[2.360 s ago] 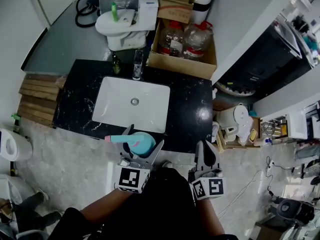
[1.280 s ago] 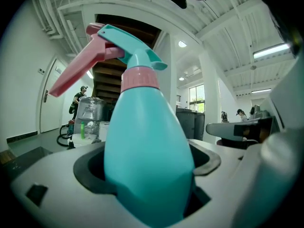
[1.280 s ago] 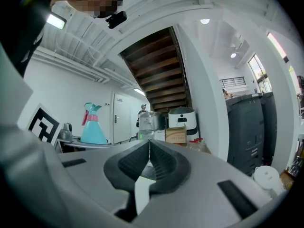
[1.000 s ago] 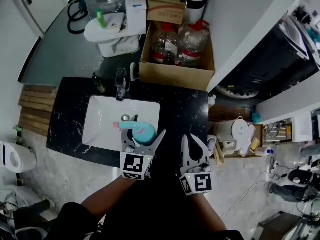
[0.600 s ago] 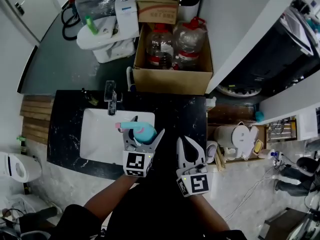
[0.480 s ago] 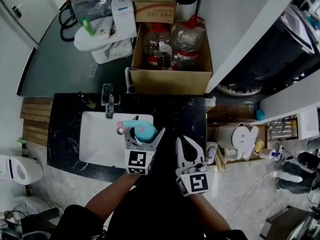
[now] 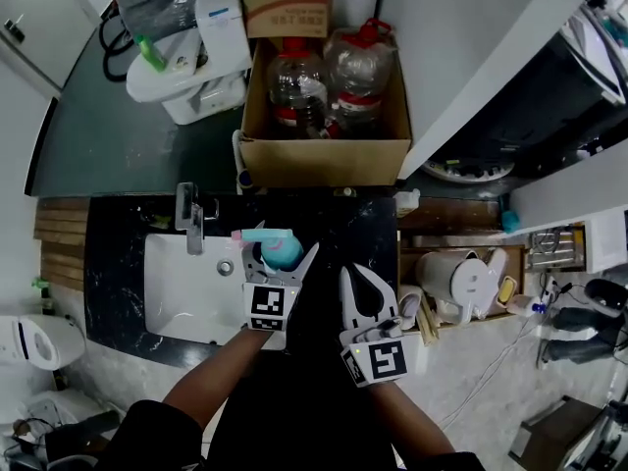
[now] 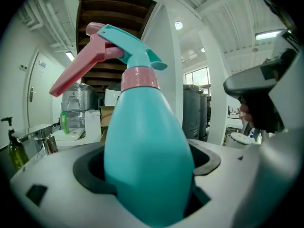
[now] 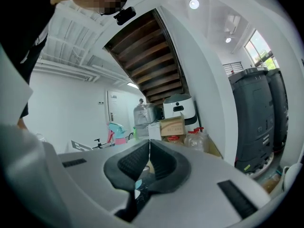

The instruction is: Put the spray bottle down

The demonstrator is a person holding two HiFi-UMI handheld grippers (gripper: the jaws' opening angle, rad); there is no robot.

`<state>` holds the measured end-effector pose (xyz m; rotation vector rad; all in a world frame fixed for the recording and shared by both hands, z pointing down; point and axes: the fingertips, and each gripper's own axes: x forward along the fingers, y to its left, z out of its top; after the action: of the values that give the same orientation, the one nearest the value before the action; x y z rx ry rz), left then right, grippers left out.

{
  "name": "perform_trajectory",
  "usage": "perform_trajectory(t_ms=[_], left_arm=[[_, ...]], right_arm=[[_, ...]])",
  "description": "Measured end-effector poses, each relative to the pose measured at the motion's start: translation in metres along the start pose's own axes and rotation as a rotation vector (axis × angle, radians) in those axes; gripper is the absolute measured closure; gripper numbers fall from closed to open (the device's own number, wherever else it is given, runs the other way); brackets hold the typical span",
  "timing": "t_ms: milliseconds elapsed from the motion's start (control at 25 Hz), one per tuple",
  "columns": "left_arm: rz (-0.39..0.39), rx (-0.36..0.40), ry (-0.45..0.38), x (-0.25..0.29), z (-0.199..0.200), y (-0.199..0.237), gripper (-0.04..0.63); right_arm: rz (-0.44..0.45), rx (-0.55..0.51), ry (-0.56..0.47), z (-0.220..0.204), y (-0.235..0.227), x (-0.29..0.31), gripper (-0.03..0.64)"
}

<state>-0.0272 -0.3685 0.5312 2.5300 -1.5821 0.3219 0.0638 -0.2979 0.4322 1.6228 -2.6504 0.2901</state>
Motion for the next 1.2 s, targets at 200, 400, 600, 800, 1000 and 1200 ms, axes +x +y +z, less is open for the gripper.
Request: perform_trajectory(t_ms=[200, 400, 600, 800, 1000, 1200], left_arm=[[0.010, 0.060, 0.023, 0.028, -0.016, 0.006, 0.149], [0.013, 0.044, 0.056, 0.043, -0.028, 0.004, 0.149], [-0.004, 0.053, 0.050, 0.055, -0.043, -0.011, 0.147], [0.000, 0.040, 0.065, 0.064, -0.060, -0.017, 0.149], [0.005, 0.042, 0.088, 0.070, -0.069, -0.018, 0.149], [0.006, 0.044, 0.104, 0.073, -0.078, -0.022, 0.149]], right_arm=[[0.006, -0.005, 0.007, -0.005, -0.007, 0.008, 0.598], [-0.012, 0.032, 0.015, -0.013, -0.021, 0.006, 0.598], [-0.032, 0.037, 0.031, -0.021, -0.036, 0.002, 0.600], [-0.046, 0.036, 0.038, -0.026, -0.046, 0.002, 0.599], [-0.051, 0.054, 0.053, -0.033, -0.052, 0.001, 0.599], [-0.046, 0.052, 0.056, -0.036, -0.054, 0.001, 0.598]])
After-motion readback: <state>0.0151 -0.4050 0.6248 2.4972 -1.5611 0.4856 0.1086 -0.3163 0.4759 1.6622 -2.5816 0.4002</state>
